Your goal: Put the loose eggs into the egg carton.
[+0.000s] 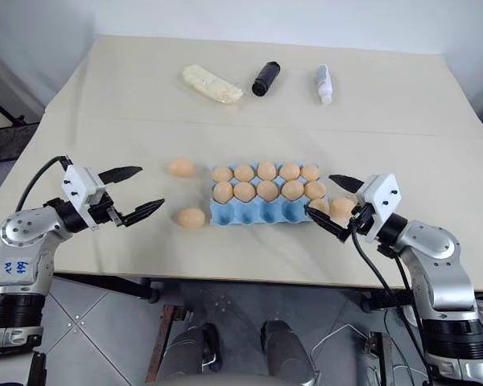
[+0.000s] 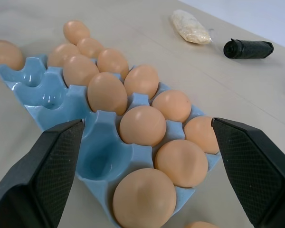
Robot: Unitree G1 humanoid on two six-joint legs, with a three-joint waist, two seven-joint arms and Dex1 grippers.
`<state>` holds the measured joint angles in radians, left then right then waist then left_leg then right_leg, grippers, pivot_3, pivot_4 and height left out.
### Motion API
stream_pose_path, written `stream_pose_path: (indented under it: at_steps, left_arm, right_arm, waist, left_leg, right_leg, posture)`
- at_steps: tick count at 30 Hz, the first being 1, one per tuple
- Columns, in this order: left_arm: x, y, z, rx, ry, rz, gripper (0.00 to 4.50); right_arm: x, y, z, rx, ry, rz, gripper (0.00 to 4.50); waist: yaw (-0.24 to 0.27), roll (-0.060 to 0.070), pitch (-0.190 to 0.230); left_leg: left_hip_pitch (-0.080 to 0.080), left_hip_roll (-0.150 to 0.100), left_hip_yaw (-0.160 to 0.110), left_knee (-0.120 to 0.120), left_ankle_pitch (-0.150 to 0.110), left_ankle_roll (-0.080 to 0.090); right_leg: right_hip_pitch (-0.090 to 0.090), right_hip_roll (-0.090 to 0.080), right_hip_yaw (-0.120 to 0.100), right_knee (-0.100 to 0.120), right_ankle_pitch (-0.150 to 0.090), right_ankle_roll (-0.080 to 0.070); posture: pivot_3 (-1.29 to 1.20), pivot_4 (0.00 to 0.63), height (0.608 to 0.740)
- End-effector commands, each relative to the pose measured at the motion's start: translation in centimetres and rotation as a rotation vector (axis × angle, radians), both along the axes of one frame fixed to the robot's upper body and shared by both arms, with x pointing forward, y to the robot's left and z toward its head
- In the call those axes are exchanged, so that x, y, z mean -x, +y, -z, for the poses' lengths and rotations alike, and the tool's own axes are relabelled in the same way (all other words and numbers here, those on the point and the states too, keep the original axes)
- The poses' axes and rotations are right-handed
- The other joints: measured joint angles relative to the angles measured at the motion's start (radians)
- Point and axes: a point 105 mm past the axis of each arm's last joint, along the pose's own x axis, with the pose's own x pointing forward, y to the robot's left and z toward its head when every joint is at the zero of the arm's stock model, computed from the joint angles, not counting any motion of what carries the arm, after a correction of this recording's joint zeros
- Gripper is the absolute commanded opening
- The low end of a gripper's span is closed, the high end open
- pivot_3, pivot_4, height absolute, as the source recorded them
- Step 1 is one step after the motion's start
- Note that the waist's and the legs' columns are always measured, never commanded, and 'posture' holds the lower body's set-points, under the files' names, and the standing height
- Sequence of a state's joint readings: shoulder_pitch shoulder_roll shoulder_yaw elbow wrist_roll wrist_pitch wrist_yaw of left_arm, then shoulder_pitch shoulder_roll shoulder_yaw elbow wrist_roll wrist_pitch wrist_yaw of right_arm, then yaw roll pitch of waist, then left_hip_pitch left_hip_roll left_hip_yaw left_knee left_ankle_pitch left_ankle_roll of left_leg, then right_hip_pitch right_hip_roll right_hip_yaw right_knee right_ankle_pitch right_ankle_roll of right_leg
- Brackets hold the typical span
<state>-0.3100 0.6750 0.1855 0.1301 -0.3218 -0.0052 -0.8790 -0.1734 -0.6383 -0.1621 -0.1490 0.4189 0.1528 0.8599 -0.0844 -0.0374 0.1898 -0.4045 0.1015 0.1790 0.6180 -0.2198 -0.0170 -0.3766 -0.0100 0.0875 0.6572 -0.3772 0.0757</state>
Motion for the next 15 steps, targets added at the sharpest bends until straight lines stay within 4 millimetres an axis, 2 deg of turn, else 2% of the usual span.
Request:
stream_pose_path:
  at_steps: [1,4,8,11,15]
  left_arm:
    - [0.1,-0.2,-1.7,0.024,-0.062,0.009,4.49]
    - [0.4,-0.7,-1.5,0.036,-0.043,0.036,4.49]
    - [1.4,-2.3,-0.8,-0.011,-0.021,0.130,4.49]
    - [2.1,-4.7,-0.3,-0.013,-0.002,0.237,4.49]
    - [2.8,-7.0,0.1,-0.006,0.020,0.349,4.49]
  right_arm:
    - [0.2,0.0,-1.1,-0.001,-0.050,-0.007,4.50]
    - [0.3,-0.8,-1.5,-0.008,-0.069,0.041,4.50]
    - [1.7,-3.2,-1.7,-0.004,-0.077,0.135,4.50]
    - [3.7,-5.3,-0.8,0.017,-0.049,0.222,4.50]
    - [5.3,-6.8,0.5,0.019,-0.003,0.298,4.50]
  waist:
    - [0.000,0.000,0.000]
    - [0.001,0.000,0.000]
    - [0.006,0.000,0.000]
    - [0.012,0.000,0.000]
    - [0.018,0.000,0.000]
  left_leg:
    - [0.000,0.000,0.000,0.000,0.000,0.000]
    - [0.000,0.000,0.000,0.001,0.000,0.000]
    - [0.000,0.000,-0.001,0.001,0.000,0.000]
    - [0.000,0.000,-0.002,0.001,0.000,0.000]
    - [0.000,-0.001,-0.002,0.003,0.000,0.000]
  right_leg:
    - [0.000,0.000,0.000,0.000,0.000,0.000]
    - [0.000,0.000,0.000,0.001,0.000,0.000]
    - [0.000,0.000,0.000,0.000,0.000,0.000]
    - [0.002,0.000,0.000,0.000,0.000,0.000]
    - [0.002,0.000,0.000,0.000,0.000,0.000]
  posture:
    - [0.00,0.150,0.740]
    - [0.00,0.150,0.740]
    - [0.00,0.150,0.740]
    - [0.00,0.150,0.740]
    - [0.00,0.150,0.740]
